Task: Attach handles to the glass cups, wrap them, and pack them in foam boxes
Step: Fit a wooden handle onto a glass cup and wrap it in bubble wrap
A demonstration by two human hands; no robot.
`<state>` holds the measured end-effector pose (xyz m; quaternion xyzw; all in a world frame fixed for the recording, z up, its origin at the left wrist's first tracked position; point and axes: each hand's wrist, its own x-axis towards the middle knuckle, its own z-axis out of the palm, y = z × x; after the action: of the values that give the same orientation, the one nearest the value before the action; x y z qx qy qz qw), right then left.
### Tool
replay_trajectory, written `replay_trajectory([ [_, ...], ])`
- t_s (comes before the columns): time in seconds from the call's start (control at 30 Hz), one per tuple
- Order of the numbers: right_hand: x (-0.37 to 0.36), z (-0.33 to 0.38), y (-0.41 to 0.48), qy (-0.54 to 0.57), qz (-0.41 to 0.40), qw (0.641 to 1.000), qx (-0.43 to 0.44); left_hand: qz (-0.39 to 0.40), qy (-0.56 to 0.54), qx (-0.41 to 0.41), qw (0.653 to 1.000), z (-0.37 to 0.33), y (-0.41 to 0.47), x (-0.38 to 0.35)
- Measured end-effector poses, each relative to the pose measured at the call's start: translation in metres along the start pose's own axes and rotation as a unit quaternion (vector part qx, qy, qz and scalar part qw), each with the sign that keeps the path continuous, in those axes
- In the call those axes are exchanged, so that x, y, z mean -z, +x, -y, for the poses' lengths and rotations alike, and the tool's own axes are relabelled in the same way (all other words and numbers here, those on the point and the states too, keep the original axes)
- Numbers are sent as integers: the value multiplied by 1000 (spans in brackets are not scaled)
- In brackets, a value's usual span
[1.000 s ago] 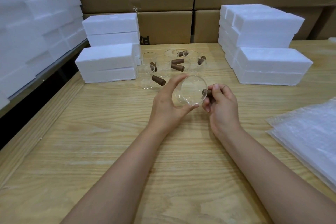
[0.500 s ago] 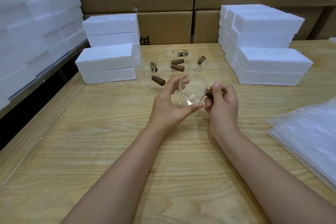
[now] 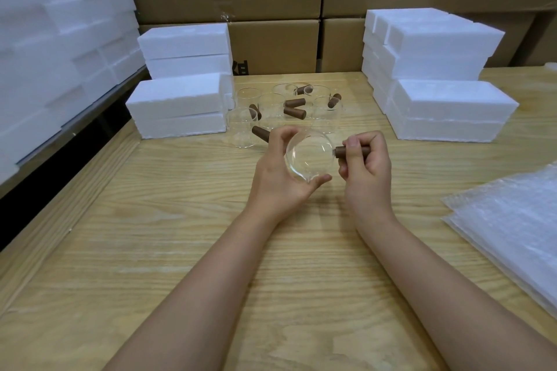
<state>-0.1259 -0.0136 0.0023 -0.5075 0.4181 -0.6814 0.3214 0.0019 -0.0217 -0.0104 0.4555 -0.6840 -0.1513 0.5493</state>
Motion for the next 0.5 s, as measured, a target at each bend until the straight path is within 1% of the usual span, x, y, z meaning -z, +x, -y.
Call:
replay_trajectory([
  [0.13,0,-3,3,20,4,999,-39,-13,34,-56,998,-2,-1,1],
  [0.27,1,-5,5,33,5,997,-65,-19,65,-70,995,-8,-2,2],
  [0.4,2,-7,6,24,-14,997,-66,-7,91,-58,994,-13,-4,2],
  [0.5,2,-10,9,4,-20,997,-68,7,91,-28,995,-13,-4,1],
])
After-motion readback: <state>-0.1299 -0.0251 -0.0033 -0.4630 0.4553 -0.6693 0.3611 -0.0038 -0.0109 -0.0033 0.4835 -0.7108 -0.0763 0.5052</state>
